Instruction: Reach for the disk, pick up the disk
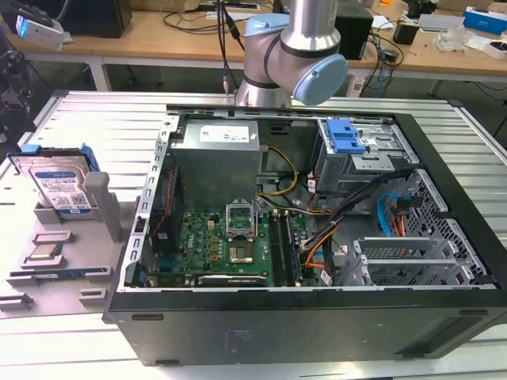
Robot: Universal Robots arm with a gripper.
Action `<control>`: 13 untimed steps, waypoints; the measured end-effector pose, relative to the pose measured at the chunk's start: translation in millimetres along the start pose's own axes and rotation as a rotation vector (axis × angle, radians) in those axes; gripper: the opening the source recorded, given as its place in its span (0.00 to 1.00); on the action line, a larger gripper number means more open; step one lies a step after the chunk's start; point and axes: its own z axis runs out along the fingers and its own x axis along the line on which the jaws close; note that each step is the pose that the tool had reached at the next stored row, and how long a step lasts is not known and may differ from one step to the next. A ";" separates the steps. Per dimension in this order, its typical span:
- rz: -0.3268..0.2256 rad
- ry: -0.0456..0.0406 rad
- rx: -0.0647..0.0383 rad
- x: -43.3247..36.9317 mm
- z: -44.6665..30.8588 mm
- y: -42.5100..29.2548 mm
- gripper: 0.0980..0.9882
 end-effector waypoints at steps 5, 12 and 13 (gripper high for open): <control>-0.007 0.0065 0.000 0.0 12.6 -3.4 0.50; -0.024 0.0102 0.000 -0.1 28.4 -7.3 0.50; -0.024 0.0102 0.000 -0.1 29.3 -7.3 0.50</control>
